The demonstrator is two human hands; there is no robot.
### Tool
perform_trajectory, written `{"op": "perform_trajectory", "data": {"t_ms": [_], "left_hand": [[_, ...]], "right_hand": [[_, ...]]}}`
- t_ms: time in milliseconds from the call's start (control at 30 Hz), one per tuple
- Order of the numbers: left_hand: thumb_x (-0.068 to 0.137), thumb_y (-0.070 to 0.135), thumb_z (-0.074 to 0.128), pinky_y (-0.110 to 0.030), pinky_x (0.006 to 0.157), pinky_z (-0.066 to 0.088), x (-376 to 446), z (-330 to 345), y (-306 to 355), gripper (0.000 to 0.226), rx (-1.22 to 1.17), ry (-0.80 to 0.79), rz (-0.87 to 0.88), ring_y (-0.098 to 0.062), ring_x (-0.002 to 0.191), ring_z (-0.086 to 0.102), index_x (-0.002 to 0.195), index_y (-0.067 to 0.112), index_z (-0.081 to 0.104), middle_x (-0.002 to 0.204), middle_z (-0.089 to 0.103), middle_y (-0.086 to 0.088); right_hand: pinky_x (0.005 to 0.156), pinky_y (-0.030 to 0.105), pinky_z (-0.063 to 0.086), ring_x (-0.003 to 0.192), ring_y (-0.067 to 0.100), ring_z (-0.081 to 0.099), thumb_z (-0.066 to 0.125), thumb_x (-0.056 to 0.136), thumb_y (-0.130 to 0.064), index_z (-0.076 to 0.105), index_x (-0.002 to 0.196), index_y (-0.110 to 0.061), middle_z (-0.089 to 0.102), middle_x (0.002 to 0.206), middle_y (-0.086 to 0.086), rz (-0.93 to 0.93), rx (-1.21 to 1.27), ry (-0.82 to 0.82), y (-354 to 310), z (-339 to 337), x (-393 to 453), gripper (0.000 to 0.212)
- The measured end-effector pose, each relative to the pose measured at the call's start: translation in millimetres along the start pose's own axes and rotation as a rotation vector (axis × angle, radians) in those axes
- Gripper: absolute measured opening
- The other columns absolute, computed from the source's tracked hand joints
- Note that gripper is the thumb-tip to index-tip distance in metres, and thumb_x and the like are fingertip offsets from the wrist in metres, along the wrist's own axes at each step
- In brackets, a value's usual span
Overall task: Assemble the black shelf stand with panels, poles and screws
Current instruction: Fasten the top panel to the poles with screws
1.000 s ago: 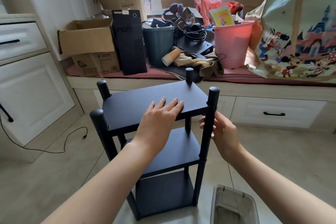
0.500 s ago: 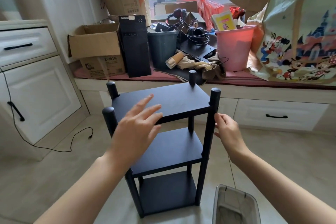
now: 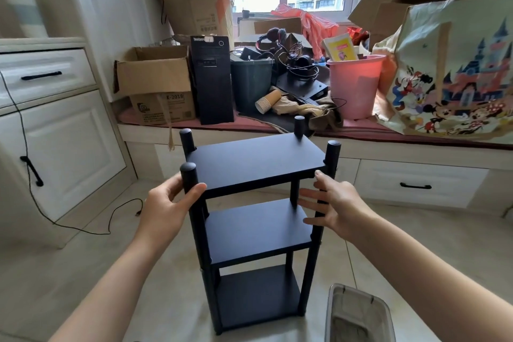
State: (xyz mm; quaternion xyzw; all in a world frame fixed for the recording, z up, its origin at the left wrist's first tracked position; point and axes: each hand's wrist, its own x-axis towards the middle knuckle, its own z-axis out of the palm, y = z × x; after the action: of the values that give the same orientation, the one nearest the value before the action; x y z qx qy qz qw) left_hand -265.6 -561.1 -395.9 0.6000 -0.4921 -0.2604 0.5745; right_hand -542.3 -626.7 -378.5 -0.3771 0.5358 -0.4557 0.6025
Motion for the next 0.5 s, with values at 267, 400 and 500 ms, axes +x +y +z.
{"op": "perform_trajectory", "data": {"t_ms": [267,400,500], "left_hand": [[0.083,0.017,0.079,-0.018,0.099,0.050,-4.0,-3.2,0.0,0.041,0.023,-0.051,-0.004,0.005,0.102,0.068,0.121,0.030,0.069,0.130,0.067,0.013],[0.081,0.010,0.081,-0.002,0.078,0.048,-12.5,11.6,-3.0,0.046,-0.007,-0.031,0.014,0.009,0.093,0.068,0.125,0.017,0.070,0.145,0.054,0.010],[0.079,0.007,0.082,-0.012,0.085,0.054,-24.4,27.7,-2.6,0.048,-0.105,-0.020,-0.002,-0.005,0.099,0.072,0.119,0.030,0.069,0.152,0.046,0.015]], "right_hand": [[0.071,0.050,0.055,0.075,0.026,0.075,0.041,0.107,-0.020,0.055,0.120,0.001,0.072,0.098,0.018,-0.030,-0.093,-0.040,-13.6,16.8,13.2,0.029],[0.077,0.057,0.056,0.082,0.034,0.074,0.039,0.106,-0.014,0.057,0.112,0.001,0.071,0.100,0.023,-0.014,-0.061,-0.017,-21.2,17.2,27.9,0.025],[0.079,0.057,0.056,0.086,0.038,0.071,0.038,0.105,-0.010,0.059,0.105,0.001,0.069,0.097,0.026,-0.017,-0.021,-0.006,-29.1,16.6,36.6,0.023]]}}
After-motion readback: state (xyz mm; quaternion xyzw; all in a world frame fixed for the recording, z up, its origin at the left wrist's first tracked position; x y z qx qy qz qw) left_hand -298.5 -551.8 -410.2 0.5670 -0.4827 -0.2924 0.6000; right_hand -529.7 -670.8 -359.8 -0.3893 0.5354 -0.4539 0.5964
